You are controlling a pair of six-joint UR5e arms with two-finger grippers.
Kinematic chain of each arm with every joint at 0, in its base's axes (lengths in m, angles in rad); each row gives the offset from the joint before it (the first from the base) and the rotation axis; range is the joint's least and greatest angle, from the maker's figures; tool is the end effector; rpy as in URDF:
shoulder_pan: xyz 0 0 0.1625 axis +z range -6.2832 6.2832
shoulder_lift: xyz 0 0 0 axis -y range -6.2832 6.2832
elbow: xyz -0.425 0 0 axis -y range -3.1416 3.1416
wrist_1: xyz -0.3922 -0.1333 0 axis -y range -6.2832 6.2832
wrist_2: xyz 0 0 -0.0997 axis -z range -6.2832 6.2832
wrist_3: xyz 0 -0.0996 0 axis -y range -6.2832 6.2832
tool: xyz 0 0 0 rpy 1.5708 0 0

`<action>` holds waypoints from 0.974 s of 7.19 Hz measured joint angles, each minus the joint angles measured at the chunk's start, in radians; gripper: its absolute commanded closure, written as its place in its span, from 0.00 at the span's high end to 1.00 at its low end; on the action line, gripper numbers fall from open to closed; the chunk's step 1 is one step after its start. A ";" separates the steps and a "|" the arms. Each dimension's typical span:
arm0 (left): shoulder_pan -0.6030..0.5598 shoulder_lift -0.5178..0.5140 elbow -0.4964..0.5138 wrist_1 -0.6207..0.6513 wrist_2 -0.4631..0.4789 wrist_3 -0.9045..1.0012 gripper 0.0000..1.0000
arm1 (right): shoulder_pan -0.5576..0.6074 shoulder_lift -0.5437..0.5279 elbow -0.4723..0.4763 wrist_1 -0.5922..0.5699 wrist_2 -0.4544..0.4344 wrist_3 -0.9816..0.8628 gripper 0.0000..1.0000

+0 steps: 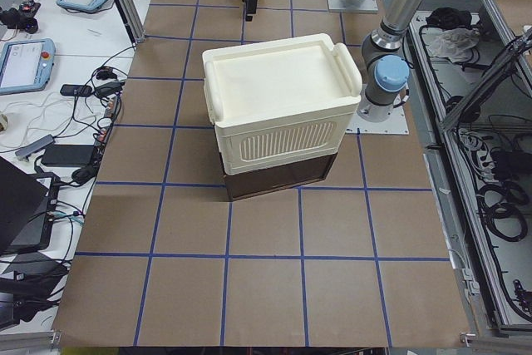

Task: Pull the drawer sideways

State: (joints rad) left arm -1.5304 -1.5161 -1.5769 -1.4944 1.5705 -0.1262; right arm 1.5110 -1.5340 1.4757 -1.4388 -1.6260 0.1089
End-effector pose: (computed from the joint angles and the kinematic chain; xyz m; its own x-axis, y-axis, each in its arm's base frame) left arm -0.1138 -0.4848 0.5195 -0.9862 -0.1648 0.0160 -0.1655 0.9784 -0.1236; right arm 0.0977 -0.5060 0.5035 -0.9846 0.1635 0.0627 0.1676 0.9836 0.0672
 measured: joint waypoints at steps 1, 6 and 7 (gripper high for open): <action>-0.009 0.001 0.000 -0.002 0.007 -0.006 1.00 | 0.000 0.000 0.000 0.000 0.000 0.000 1.00; -0.017 0.010 -0.001 0.005 0.002 0.003 1.00 | 0.000 0.000 0.000 0.000 0.000 0.000 1.00; -0.017 0.010 -0.001 0.007 0.000 0.007 1.00 | 0.000 0.000 0.000 0.000 0.000 0.000 1.00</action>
State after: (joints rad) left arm -1.5478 -1.5061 -1.5781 -1.4874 1.5701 -0.1188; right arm 1.5109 -1.5340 1.4757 -1.4389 -1.6260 0.1089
